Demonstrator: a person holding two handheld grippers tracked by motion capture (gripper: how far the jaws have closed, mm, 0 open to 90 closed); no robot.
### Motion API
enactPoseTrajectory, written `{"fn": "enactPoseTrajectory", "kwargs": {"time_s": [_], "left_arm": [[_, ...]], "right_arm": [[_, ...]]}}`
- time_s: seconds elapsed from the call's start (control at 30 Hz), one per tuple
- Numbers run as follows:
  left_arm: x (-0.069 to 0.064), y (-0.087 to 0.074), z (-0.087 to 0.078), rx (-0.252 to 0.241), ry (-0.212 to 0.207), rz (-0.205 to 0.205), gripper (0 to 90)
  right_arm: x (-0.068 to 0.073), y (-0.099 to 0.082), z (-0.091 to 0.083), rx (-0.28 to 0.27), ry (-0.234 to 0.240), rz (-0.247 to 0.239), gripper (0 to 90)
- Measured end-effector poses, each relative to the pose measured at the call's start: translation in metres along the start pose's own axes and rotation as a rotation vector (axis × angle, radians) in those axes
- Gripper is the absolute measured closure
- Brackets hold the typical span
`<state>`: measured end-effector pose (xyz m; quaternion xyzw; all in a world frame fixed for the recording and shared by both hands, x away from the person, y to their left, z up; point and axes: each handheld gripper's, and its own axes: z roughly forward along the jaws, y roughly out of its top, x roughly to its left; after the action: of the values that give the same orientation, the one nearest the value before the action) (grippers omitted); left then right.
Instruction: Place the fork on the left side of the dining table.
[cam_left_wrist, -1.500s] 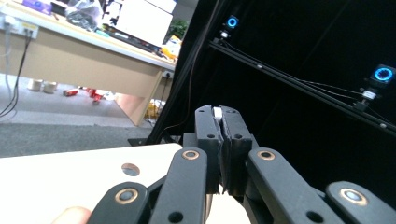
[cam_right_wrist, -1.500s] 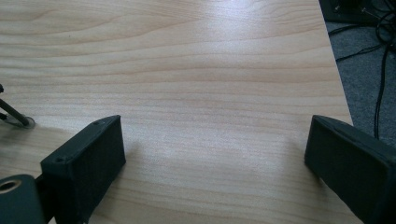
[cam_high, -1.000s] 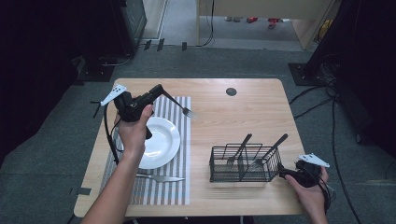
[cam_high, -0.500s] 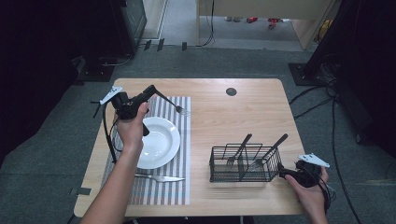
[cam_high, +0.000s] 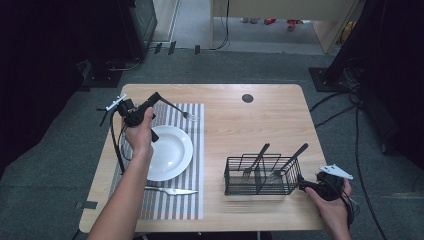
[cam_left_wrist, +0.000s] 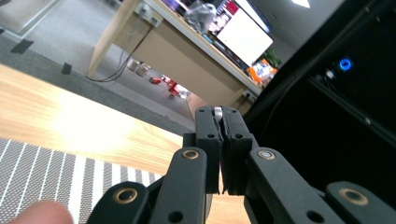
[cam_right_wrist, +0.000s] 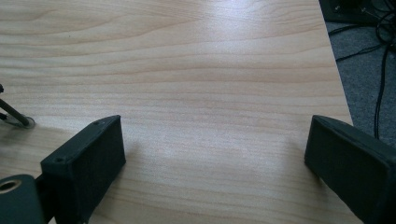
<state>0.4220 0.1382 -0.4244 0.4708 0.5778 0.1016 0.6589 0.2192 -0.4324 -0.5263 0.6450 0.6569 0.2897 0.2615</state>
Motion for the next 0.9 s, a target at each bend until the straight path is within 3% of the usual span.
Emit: {"fn": "enactPoseTrajectory", "kwargs": {"time_s": [0.07,0.1,0.17,0.37,0.57,0.77,0.9], "left_arm": [[0.008,-0.003,0.002,-0.020,0.015,-0.044,89.2],[0.008,-0.003,0.002,-0.020,0.015,-0.044,89.1],[0.018,-0.006,0.005,-0.034,0.026,-0.108,89.1],[0.031,-0.010,0.010,-0.027,0.054,-0.159,89.1],[0.047,-0.019,0.014,-0.051,0.115,-0.265,89.2],[0.059,-0.029,0.018,-0.117,0.150,-0.312,89.2],[0.063,-0.030,0.020,-0.104,0.149,-0.347,89.2]], "right_arm": [[0.000,0.000,0.000,0.000,0.000,0.000,4.7],[0.000,0.000,0.000,0.000,0.000,0.000,4.7],[0.000,0.000,0.000,0.000,0.000,0.000,4.7],[0.000,0.000,0.000,0.000,0.000,0.000,4.7],[0.000,0.000,0.000,0.000,0.000,0.000,4.7],[0.000,0.000,0.000,0.000,0.000,0.000,4.7],[0.000,0.000,0.000,0.000,0.000,0.000,4.7]]}}
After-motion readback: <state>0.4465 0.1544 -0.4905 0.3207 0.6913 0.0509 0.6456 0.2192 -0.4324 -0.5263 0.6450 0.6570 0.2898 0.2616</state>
